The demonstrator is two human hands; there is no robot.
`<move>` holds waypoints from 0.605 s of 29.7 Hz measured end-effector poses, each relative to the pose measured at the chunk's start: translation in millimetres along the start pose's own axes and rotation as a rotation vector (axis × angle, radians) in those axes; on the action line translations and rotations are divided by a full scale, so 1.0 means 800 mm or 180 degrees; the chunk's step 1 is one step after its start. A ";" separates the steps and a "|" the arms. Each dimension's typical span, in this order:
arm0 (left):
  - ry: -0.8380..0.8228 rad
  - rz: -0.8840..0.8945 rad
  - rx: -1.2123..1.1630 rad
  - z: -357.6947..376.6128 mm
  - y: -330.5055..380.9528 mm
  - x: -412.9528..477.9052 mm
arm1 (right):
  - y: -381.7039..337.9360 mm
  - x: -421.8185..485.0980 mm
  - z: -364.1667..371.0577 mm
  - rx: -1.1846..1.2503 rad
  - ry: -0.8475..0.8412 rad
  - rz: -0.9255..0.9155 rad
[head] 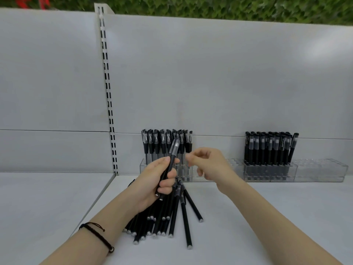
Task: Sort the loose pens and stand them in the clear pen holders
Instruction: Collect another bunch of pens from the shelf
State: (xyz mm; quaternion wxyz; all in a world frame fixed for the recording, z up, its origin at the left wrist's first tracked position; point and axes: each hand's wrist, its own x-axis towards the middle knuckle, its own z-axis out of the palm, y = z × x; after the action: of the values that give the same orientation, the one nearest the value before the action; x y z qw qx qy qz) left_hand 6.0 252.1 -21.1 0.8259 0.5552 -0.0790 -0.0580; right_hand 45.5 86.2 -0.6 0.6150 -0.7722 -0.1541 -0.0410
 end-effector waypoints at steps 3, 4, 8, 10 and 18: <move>0.0196 0.0112 -0.0172 -0.005 0.003 0.003 | 0.013 -0.002 0.001 -0.1329 -0.0462 0.0271; 0.0226 0.0121 -0.0195 -0.006 0.004 0.003 | 0.018 -0.003 0.004 -0.1697 -0.0674 0.0390; 0.0242 0.0097 -0.0162 -0.005 0.003 0.002 | 0.030 -0.002 0.013 -0.2504 -0.0955 0.0576; 0.0238 0.0093 -0.0165 -0.004 0.002 0.002 | 0.028 -0.002 0.014 -0.2488 -0.0974 0.0604; 0.0219 0.0065 -0.0163 -0.006 0.002 0.003 | 0.023 -0.003 0.013 -0.2274 -0.0972 0.0697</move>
State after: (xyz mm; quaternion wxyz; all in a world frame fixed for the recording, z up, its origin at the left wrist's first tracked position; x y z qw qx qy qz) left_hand 9.7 256.5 -21.6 0.8426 0.5347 -0.0547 -0.0325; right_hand 47.3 92.4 -20.6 0.2787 -0.9464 -0.1366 0.0890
